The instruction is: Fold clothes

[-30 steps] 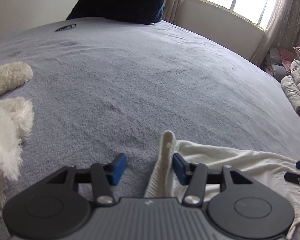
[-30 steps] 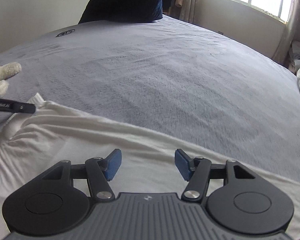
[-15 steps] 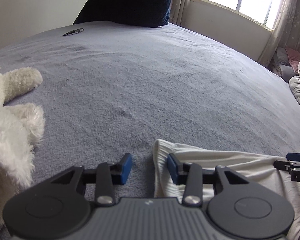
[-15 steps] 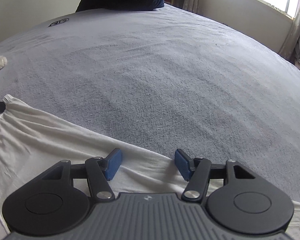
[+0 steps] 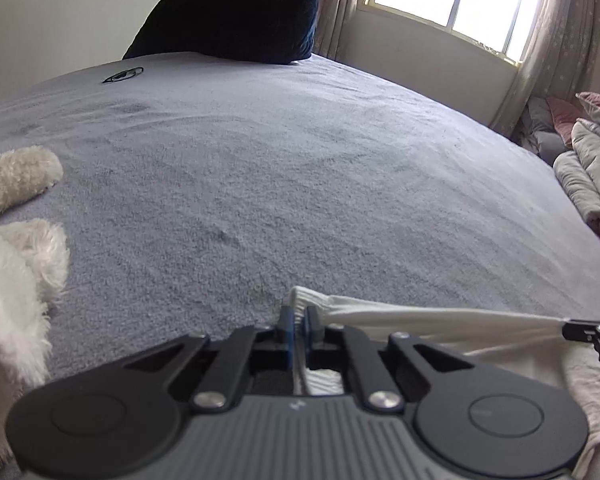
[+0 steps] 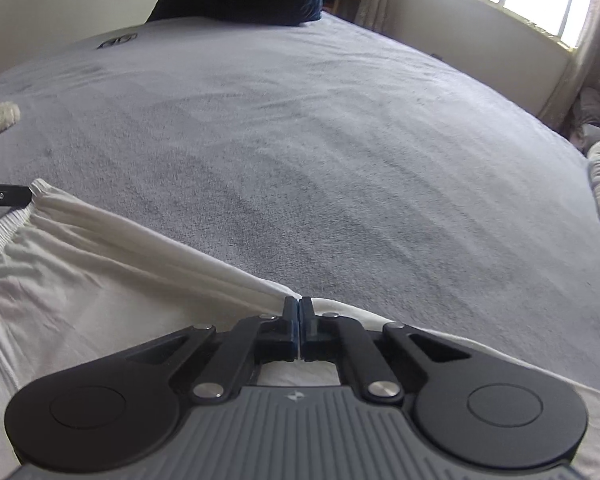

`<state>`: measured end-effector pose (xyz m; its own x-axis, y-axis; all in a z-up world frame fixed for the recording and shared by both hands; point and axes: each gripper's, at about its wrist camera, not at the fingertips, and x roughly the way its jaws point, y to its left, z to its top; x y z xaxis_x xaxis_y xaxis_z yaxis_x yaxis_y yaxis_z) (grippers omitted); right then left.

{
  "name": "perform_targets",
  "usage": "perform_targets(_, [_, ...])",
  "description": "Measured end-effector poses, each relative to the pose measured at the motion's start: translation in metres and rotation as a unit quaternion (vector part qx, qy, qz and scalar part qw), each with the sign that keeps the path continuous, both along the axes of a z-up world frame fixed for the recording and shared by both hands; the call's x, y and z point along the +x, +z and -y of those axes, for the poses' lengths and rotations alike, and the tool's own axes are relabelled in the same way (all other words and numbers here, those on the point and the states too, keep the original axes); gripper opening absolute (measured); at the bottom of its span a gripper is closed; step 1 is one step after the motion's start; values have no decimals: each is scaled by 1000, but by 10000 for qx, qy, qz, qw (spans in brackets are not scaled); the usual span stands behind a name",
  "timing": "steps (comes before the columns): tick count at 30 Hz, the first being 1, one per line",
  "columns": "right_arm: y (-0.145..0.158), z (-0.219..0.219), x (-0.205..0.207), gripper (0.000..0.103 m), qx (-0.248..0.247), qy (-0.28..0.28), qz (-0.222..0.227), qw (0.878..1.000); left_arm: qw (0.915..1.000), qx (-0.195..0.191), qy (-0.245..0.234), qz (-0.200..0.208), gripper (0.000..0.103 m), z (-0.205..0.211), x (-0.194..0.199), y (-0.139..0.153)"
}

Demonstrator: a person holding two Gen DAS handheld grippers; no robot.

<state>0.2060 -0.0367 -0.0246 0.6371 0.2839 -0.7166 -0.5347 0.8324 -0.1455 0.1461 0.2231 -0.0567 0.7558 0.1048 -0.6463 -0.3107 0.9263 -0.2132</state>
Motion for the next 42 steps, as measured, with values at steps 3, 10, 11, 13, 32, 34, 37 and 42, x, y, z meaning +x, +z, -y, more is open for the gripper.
perform_targets(3, [18,10,-19,1,85,-149,115,9998,9999,-107,-31,54,4,-1,-3,4])
perform_targets(10, [48,16,-76,1,46,-402,339,9986,9992,-229,-152,294,4,1,-17,21])
perform_targets(11, [50,17,-85,1,33,-432,365,9984,9990,-243,-181,334,4,1,-19,24])
perform_targets(13, [52,18,-104,1,6,-493,415,9979,9985,-266,-254,403,4,1,-25,29])
perform_targets(32, [31,19,-215,1,205,-788,23,9967,9956,-346,-790,357,3,-5,-87,46])
perform_targets(34, [28,25,-221,1,323,-808,-85,9962,9950,-208,-920,318,3,-4,-95,46])
perform_targets(37, [19,33,-229,1,532,-751,-219,9955,9932,-22,-1136,243,4,-3,-106,42])
perform_targets(42, [-6,39,-234,1,756,-747,-441,9934,9921,-37,-1255,-46,4,-10,-121,30])
